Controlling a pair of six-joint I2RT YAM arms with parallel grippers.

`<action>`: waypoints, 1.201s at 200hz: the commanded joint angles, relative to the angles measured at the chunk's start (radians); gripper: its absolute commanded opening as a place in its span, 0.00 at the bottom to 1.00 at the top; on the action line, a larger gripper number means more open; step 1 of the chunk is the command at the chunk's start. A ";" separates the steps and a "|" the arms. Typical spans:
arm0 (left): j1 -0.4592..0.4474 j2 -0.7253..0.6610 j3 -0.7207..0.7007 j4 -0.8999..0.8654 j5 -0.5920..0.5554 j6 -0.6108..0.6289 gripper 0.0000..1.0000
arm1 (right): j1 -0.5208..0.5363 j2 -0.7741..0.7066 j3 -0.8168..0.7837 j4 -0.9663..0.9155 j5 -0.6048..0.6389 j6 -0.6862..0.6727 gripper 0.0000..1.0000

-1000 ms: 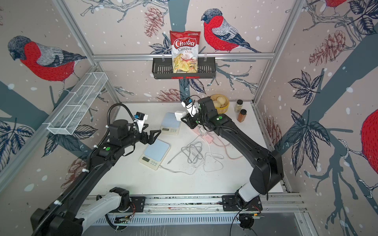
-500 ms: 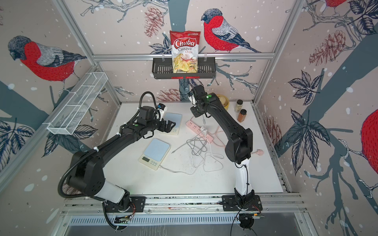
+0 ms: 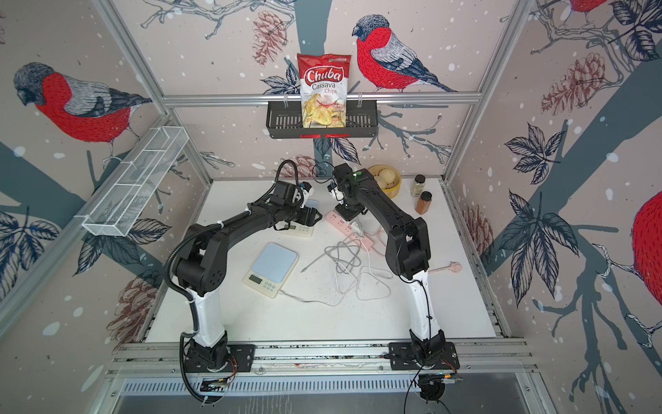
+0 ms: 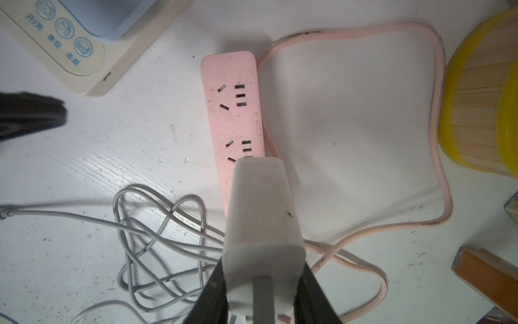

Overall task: Charge the electronic scale
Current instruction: Adjust the socket at the center of the board.

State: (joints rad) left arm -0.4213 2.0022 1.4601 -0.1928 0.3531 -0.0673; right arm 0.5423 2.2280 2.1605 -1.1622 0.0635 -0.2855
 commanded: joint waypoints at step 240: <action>-0.070 0.220 0.080 0.175 0.220 -0.126 0.55 | 0.027 -0.040 -0.047 0.092 -0.020 0.358 0.00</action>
State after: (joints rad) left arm -0.4770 2.2833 1.6260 -0.0902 0.5308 -0.1360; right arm 0.5499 2.2211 2.1323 -1.0859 0.0414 0.0338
